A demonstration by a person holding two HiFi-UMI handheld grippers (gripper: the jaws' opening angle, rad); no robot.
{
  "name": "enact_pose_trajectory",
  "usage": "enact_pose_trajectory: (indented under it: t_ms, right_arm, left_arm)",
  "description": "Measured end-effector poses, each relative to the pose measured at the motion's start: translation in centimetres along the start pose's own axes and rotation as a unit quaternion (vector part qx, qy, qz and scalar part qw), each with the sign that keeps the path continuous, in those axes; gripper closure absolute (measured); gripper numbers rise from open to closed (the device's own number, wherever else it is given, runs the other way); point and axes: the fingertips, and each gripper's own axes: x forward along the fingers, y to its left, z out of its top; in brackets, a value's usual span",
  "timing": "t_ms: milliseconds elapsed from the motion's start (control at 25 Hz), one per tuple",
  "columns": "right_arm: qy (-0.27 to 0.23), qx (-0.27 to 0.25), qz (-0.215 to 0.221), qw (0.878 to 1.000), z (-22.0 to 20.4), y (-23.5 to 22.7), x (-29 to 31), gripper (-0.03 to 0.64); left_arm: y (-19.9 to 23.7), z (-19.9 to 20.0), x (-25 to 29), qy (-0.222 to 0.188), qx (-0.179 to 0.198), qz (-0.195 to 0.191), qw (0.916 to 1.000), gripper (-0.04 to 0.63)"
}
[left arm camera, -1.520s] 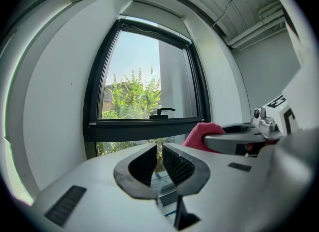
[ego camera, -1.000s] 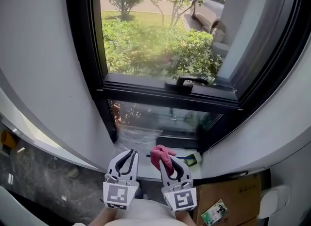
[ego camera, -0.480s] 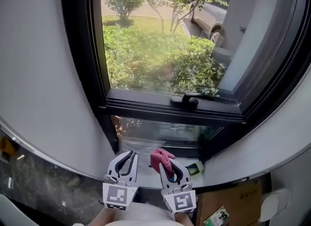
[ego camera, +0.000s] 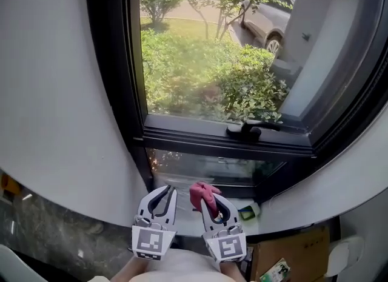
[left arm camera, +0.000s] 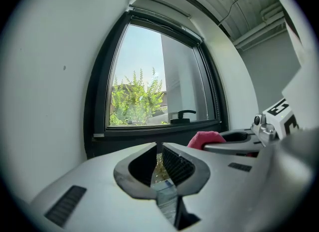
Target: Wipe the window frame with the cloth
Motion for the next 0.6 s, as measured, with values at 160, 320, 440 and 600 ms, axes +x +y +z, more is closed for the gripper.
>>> enact_pose_trajectory:
  t_ms: [160, 320, 440, 600]
  right_arm:
    - [-0.006, -0.004, -0.004, 1.000, 0.3, 1.1, 0.7, 0.529]
    - [-0.011, -0.009, -0.012, 1.000, 0.6, 1.2, 0.9, 0.529]
    - [-0.015, -0.009, -0.020, 1.000, 1.2, 0.7, 0.7, 0.529]
    - [-0.017, -0.010, -0.024, 1.000, 1.5, 0.1, 1.0, 0.529]
  left_arm:
    - [0.8, 0.2, 0.0, -0.015, 0.006, -0.012, 0.9998, 0.554]
    - [1.9, 0.0, 0.2, -0.018, -0.001, -0.013, 0.9998, 0.554]
    - [2.0, -0.1, 0.3, -0.017, -0.003, -0.018, 0.9997, 0.554]
    - [1.8, -0.2, 0.7, -0.017, -0.002, -0.024, 0.9996, 0.554]
